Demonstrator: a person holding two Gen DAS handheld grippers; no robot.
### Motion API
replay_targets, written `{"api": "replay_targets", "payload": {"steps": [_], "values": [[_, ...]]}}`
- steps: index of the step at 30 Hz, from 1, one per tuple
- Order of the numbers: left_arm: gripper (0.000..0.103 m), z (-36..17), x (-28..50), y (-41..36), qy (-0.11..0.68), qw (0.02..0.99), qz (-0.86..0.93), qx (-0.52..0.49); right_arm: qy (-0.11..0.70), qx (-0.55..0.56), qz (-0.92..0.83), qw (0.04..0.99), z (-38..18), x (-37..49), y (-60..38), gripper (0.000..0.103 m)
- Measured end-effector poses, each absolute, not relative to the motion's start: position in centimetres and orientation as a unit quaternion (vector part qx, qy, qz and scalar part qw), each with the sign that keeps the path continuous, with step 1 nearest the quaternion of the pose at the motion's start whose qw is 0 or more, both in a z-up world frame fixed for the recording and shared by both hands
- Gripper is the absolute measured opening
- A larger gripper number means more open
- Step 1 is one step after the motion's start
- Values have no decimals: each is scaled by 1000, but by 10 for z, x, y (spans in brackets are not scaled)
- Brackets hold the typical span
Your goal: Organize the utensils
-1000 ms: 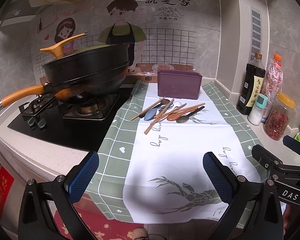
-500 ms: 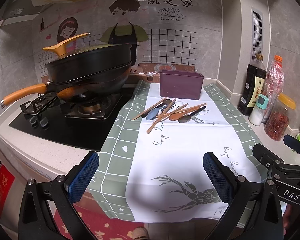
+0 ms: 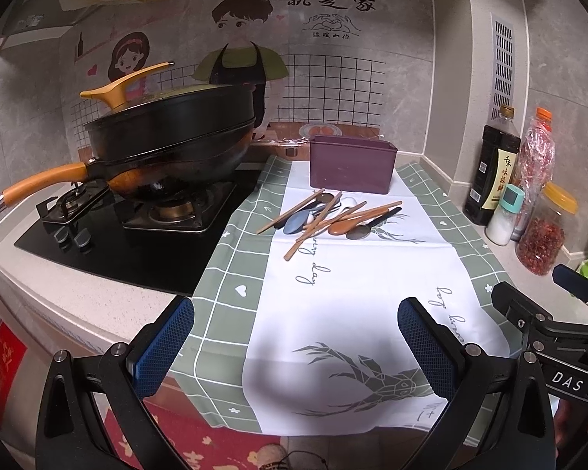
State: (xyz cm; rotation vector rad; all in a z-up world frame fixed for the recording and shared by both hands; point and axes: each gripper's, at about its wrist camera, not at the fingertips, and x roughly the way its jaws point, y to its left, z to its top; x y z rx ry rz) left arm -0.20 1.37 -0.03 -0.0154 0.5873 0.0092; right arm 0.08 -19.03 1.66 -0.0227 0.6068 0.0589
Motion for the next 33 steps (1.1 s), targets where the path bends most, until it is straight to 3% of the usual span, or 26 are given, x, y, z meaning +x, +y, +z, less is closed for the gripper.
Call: {"api": "replay_targets", "payload": {"steps": [33], "values": [[103,5,49,5,290,957,-25,4,291,-22,9,956,27,49,-196,103]]}}
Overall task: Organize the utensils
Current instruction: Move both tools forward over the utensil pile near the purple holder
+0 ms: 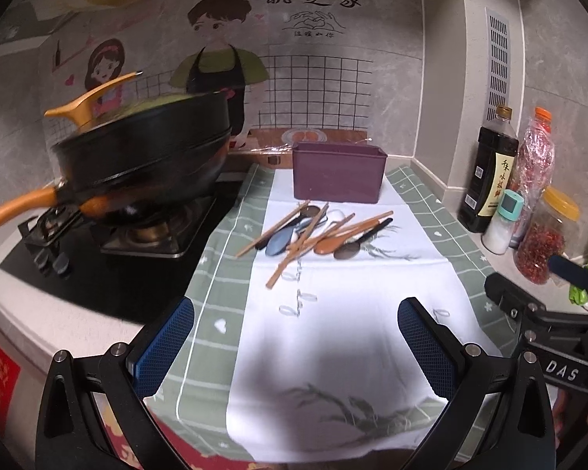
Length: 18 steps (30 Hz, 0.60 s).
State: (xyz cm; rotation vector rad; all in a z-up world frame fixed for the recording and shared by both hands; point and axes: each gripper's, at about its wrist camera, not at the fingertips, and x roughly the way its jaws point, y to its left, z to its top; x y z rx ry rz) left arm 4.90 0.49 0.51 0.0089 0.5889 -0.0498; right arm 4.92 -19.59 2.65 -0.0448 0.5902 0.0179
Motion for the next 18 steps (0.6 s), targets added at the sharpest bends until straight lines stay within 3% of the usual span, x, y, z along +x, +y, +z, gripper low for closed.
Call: {"api": "replay_targets", "payload": {"steps": [18], "values": [[103,-6,188,38,316,947,-52,31,345,7,-38,938,16,195,-174,103]]}}
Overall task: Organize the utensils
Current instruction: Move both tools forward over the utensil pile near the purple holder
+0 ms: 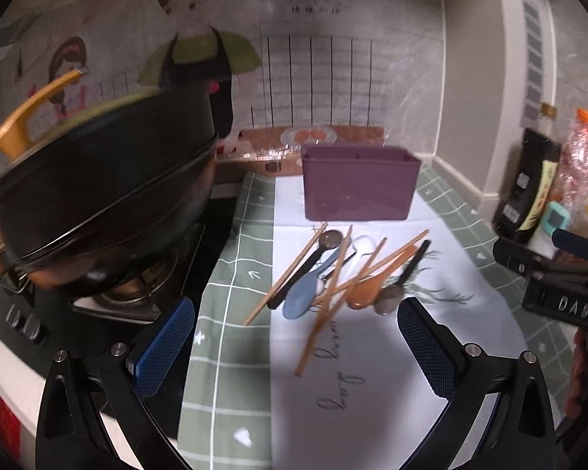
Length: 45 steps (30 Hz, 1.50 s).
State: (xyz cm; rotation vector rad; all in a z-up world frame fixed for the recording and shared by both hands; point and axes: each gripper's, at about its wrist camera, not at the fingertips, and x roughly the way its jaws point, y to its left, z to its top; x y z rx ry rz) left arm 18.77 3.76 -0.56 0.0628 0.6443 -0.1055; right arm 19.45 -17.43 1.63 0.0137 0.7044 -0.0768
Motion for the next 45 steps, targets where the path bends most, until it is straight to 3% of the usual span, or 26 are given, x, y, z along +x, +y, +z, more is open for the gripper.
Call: {"api": "replay_targets", "payload": {"steps": [8,10,12,19,21,23,34,39,45], "values": [[99,-34,238,54,359,926,-109,42,427,21,-56,902,-20,248,-169,98],[86,-43,248,58,379,917,-121,38,441,12,-60,895,-27,254,-168,91],[80,-51,255,60,402,907,-121,35,454,9,-58,889,-34,261,-168,79],[70,-57,255,62,417,901,-117,18,479,14,35,877,-50,285,-152,60],[68,-58,253,61,417,903,-99,19,486,11,63,872,-54,293,-145,45],[66,-56,251,61,423,902,-91,8,500,13,90,861,-59,301,-139,37],[66,-59,245,76,455,890,-18,-22,509,22,139,849,-71,329,-117,37],[66,-58,251,75,462,886,-22,-22,501,-31,128,856,-74,331,-101,48],[66,-55,272,52,462,883,-82,-7,495,-78,90,861,-73,323,-128,54]]}}
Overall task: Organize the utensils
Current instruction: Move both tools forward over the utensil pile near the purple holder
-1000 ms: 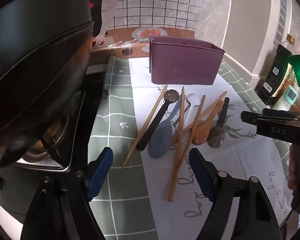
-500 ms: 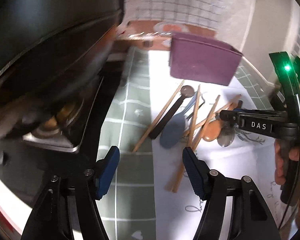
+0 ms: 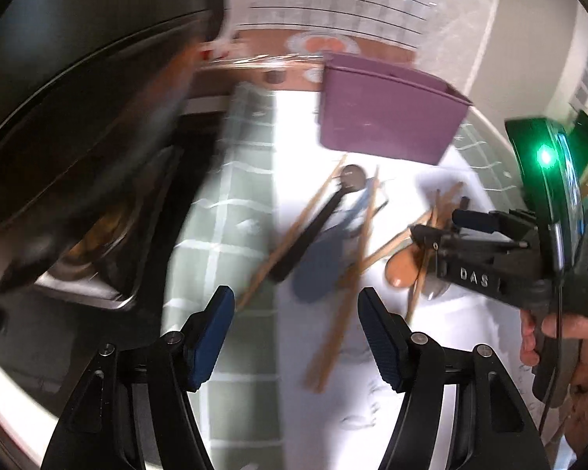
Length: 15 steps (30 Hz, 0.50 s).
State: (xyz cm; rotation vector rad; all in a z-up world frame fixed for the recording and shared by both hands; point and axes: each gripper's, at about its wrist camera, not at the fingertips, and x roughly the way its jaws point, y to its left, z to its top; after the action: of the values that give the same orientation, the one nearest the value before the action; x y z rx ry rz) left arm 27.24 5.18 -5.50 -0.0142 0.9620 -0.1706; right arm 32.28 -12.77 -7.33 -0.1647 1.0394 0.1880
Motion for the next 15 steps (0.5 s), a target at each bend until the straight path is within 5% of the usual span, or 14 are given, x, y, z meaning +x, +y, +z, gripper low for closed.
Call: {"api": "replay_targets", "payload": {"steps": [5,7,10,15], "values": [[65,-59,311,17,476,866,-151,22,505,-39,66,859,-69,323,-175,55],[58,-61,330,7,486,858,-165,29,503,-18,76,861,-63,318,-187,54],[34,-64,361,-4,511,838,-192,20,494,1,80,866,-55,306,-201,53],[23,-78,391,-25,551,808,-200,55,492,18,74,867,-51,298,-214,53]]}}
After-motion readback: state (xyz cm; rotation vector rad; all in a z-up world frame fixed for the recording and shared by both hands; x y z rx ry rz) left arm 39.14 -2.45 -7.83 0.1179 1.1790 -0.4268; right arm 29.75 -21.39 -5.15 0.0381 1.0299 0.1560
